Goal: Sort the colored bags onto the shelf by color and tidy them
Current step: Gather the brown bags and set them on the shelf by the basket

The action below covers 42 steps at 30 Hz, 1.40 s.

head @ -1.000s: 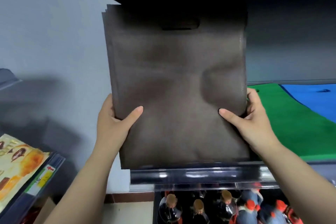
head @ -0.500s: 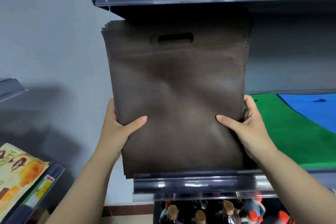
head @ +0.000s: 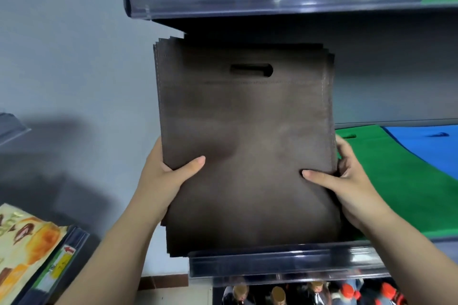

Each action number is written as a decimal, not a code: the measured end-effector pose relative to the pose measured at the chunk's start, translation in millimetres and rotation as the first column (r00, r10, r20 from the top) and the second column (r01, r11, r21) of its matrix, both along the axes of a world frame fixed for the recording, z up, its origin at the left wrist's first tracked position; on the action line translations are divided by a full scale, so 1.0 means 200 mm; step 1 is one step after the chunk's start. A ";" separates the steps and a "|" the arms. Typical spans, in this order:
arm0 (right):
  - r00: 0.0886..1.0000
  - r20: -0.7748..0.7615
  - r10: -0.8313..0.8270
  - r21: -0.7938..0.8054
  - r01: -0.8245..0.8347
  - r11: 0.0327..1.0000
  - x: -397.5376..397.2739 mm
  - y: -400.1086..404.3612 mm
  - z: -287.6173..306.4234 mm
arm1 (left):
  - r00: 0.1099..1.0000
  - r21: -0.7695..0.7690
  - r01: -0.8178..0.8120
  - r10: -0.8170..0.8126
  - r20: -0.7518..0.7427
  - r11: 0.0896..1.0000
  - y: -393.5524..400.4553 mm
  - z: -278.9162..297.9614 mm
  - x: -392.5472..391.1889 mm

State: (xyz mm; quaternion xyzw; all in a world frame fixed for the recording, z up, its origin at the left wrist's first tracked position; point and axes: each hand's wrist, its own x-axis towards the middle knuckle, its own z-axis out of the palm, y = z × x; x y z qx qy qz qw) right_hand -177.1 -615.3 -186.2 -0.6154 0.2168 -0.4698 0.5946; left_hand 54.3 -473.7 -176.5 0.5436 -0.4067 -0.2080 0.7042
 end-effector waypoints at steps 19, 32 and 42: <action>0.997 0.043 -0.070 0.036 0.068 0.997 0.13 -0.03 0.21 | 0.992 -0.011 -0.126 0.126 -0.012 0.992 -0.10 0.15 0.01; 0.997 0.035 -0.063 0.001 0.063 0.998 0.13 -0.09 0.19 | 0.989 -0.029 -0.096 0.092 -0.112 0.995 -0.17 0.13 0.03; 0.999 0.030 0.013 0.045 -0.015 0.999 0.08 -0.05 0.22 | 0.989 0.008 -0.058 0.058 -0.132 0.998 -0.08 0.16 -0.05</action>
